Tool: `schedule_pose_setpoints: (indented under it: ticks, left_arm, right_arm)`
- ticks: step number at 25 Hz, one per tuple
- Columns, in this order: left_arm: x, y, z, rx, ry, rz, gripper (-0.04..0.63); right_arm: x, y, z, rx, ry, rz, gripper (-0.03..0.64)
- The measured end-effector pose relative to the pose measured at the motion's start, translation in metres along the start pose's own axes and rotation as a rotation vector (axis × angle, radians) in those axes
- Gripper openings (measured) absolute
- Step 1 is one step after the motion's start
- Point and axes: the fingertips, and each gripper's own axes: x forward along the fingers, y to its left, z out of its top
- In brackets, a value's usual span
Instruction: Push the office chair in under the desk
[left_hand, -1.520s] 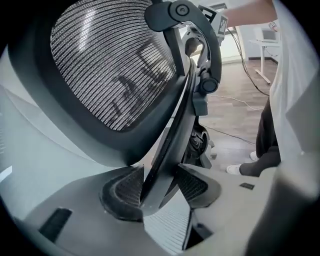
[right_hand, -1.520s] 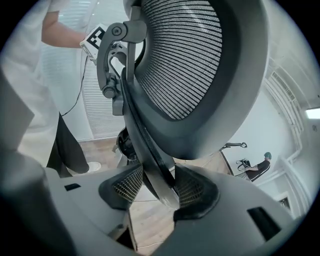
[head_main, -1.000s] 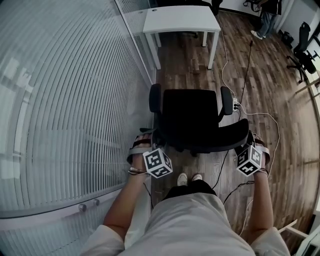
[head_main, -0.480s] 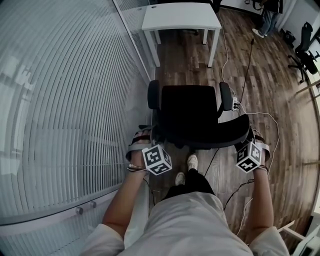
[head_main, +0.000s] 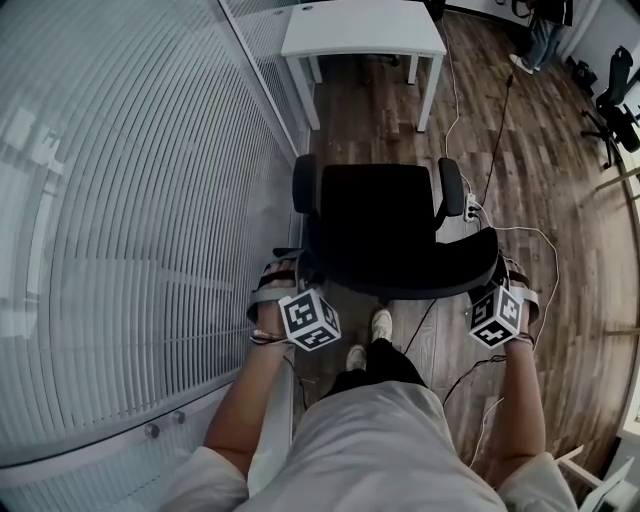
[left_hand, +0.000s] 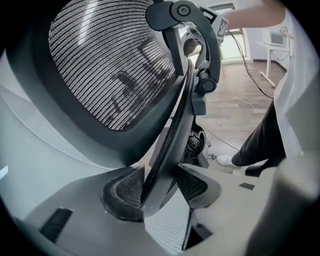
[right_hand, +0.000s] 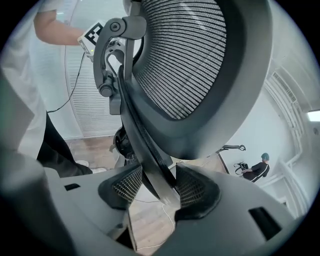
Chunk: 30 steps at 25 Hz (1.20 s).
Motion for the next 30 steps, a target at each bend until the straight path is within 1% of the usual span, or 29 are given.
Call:
schedule_pose_setpoints:
  ticks: [9,18,25,30]
  left_arm:
    - [0.027,0.019,0.010,-0.015,0.009,0.002,0.221]
    - [0.049,0.053,0.025,-0.036,0.034,-0.005,0.221]
    - [0.066,0.069,0.034,-0.047,0.038,-0.001,0.221]
    - [0.078,0.080,0.039,-0.057,0.038,-0.002,0.221]
  right_arm:
    - [0.026,-0.029,-0.001,-0.010,-0.010,-0.004,0.221]
    - [0.045,-0.068,0.006,-0.036,-0.036,0.008,0.220]
    - [0.063,-0.090,0.006,-0.063,-0.049,0.009,0.219]
    - [0.075,-0.103,0.006,-0.071,-0.039,0.016,0.219]
